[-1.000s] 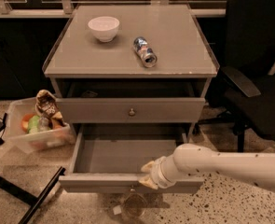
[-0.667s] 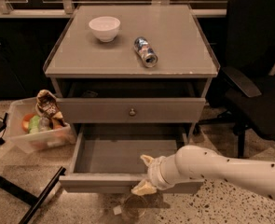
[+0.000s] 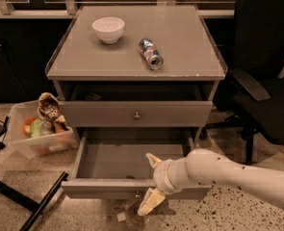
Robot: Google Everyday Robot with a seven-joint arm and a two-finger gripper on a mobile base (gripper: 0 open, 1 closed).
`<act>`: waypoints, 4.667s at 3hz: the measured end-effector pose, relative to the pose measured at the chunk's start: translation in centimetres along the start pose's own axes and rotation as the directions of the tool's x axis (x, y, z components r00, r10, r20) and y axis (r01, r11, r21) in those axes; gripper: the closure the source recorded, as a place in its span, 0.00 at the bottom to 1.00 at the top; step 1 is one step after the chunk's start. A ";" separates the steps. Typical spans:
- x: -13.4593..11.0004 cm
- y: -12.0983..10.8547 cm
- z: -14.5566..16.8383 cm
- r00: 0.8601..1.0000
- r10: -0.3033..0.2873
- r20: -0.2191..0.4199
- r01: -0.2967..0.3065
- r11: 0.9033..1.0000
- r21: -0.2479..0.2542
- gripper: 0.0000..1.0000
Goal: Open middle drawer
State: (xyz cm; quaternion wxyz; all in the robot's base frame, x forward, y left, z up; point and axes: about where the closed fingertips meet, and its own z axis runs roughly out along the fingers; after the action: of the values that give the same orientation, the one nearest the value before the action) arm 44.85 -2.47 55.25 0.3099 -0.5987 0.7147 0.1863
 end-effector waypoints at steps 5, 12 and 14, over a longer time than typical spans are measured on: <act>10.3 1.8 7.6 0.981 0.187 0.059 -0.176 0.973 -0.147 0.31; 10.3 -0.9 6.9 0.981 0.186 0.059 -0.176 0.973 -0.146 1.00; 7.4 0.1 4.8 0.990 0.109 0.092 -0.101 0.991 -0.090 1.00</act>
Offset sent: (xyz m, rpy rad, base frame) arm -0.0066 -0.0257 -0.1152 0.1692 0.1753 0.0043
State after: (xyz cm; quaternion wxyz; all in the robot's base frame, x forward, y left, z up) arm 45.11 -4.91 46.76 0.3081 -0.5632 0.7208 0.2613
